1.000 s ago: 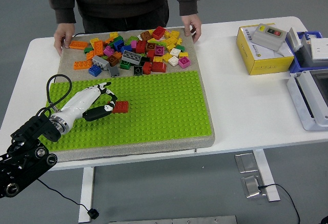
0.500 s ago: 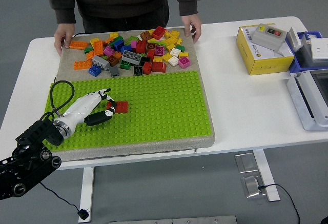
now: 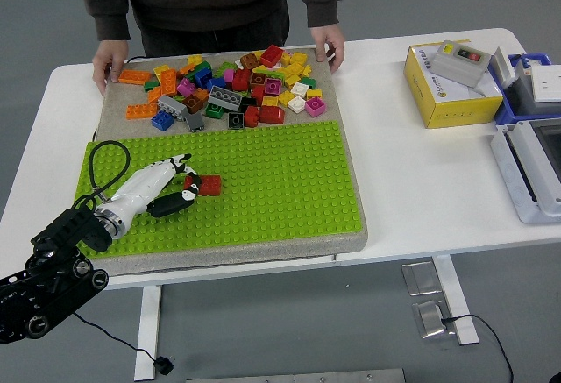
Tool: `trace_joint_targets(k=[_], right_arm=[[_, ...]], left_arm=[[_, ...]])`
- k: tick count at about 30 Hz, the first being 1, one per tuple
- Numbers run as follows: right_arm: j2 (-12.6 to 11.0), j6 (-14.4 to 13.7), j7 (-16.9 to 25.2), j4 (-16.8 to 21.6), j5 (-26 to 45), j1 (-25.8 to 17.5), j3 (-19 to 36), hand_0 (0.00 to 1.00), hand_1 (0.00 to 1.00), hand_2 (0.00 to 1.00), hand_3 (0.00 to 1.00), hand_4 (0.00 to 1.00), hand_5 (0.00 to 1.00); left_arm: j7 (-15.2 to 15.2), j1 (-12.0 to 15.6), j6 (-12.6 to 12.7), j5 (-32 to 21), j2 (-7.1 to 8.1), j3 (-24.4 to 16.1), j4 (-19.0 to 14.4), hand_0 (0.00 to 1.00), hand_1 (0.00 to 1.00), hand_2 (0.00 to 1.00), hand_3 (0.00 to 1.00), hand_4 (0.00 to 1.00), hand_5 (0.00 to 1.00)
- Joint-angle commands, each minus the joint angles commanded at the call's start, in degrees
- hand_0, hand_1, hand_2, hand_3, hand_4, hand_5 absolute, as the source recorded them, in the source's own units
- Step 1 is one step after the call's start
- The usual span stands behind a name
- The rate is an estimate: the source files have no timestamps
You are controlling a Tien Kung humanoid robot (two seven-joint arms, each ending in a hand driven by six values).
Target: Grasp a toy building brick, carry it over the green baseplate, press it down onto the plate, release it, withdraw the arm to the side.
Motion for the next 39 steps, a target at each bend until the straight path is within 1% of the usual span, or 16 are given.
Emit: trace_joint_targets(k=[14, 29, 34, 39], right_arm=[[0.04, 0.19, 0.45, -0.07, 0.99, 0.19, -0.51, 0.652, 0.594, 0.527, 0.697, 0.447, 0.977], [0.06, 0.60, 0.83, -0.14, 2.26, 0.08, -1.34, 0.652, 0.594, 0.530, 0.697, 0.448, 0.978], [0.14, 0.73, 0.81, -0.13, 2.24, -0.02, -1.41, 0.651, 0.595, 0.532, 0.696, 0.448, 0.977], [0.16, 0.87, 0.77, -0.13, 2.27, -0.11, -1.49, 0.653, 0.595, 0.532, 0.695, 0.450, 0.978]], left_arm=[[0.55, -0.13, -0.26, 0.41, 0.01, -0.52, 0.31, 0.998, 0.998, 0.998, 0.633, 0.327, 0.806], [0.49, 0.96, 0.04, 0.69, 0.11, -1.12, -0.21, 0.998, 0.998, 0.998, 0.629, 0.324, 0.792], [0.50, 1.95, 0.45, 1.03, -0.23, -2.41, 0.01, 0.998, 0.998, 0.998, 0.629, 0.324, 0.787], [0.25, 3.43, 1.52, 2.56, -0.62, -3.90, -0.16, 0.998, 0.998, 0.998, 0.633, 0.325, 0.784]])
